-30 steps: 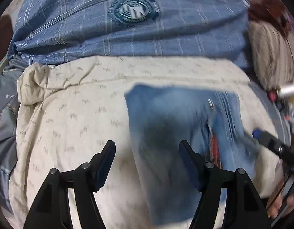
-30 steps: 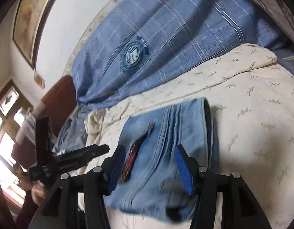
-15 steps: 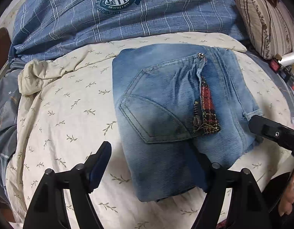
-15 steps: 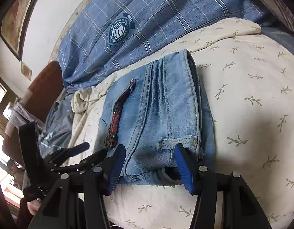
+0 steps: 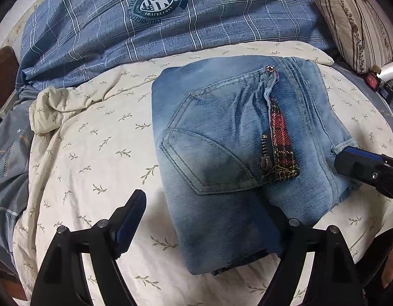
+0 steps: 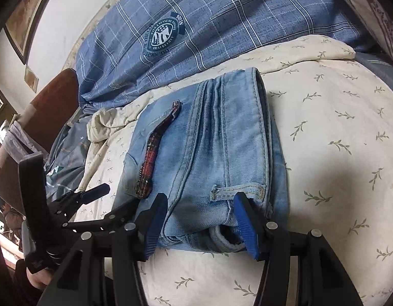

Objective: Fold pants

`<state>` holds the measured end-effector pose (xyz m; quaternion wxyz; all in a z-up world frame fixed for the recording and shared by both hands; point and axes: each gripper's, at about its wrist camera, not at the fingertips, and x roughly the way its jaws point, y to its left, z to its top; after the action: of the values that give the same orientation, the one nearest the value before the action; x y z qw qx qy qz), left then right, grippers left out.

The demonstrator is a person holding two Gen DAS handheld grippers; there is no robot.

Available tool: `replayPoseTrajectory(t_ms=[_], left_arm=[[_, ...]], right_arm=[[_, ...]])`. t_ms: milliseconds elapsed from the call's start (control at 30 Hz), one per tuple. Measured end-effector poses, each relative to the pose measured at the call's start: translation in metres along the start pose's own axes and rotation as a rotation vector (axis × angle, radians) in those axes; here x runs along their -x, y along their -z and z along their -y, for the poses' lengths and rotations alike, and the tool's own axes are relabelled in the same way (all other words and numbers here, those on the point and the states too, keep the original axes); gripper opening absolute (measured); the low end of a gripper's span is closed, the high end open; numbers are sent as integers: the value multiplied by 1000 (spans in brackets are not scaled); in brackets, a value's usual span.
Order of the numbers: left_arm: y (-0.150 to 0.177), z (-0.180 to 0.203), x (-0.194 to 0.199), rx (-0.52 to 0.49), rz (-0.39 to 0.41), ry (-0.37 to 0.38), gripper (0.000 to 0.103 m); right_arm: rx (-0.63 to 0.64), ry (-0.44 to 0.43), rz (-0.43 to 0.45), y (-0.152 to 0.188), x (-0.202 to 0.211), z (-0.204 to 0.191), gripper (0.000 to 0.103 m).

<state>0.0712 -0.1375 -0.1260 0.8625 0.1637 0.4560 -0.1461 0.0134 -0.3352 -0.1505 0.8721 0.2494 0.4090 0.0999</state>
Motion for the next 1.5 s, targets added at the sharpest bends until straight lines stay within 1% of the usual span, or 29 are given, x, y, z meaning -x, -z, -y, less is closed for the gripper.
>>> replayPoseTrajectory(t_ms=[267, 400, 533, 600, 667, 700, 767, 800, 1033, 1167, 1400, 1467, 1500], left_arm=[[0, 5, 8, -24, 13, -40, 85], [1, 3, 12, -22, 15, -39, 84], [3, 2, 13, -21, 22, -39, 84], [4, 2, 12, -17, 23, -42, 86], [4, 0, 8, -9, 21, -51, 94], [4, -2, 6, 1, 18, -51, 96], [4, -7, 2, 36, 11, -36, 102], [5, -10, 1, 54, 6, -26, 102], [4, -20, 3, 117, -23, 56, 102], [2, -31, 7, 119, -47, 112, 102], [2, -53, 17, 166, -28, 21, 102], [6, -52, 14, 146, -42, 12, 102], [9, -46, 9, 122, -63, 3, 102]], right_arm=[[10, -34, 60, -5, 12, -7, 59], [34, -28, 78, -5, 15, -13, 59], [26, -22, 80, -5, 14, -12, 59], [21, -19, 77, -5, 13, -11, 59], [19, 4, 64, -5, 8, -10, 60], [21, 18, 52, -5, 5, -9, 60], [25, 39, 24, -5, -3, -7, 60], [29, 45, 20, -5, -5, -6, 60], [32, 48, 14, -6, -11, -2, 60], [6, 27, 11, -7, -13, 6, 60], [5, -4, 13, -8, -14, 12, 60], [5, -12, 15, -7, -13, 13, 60], [4, -14, 15, -8, -14, 13, 60]])
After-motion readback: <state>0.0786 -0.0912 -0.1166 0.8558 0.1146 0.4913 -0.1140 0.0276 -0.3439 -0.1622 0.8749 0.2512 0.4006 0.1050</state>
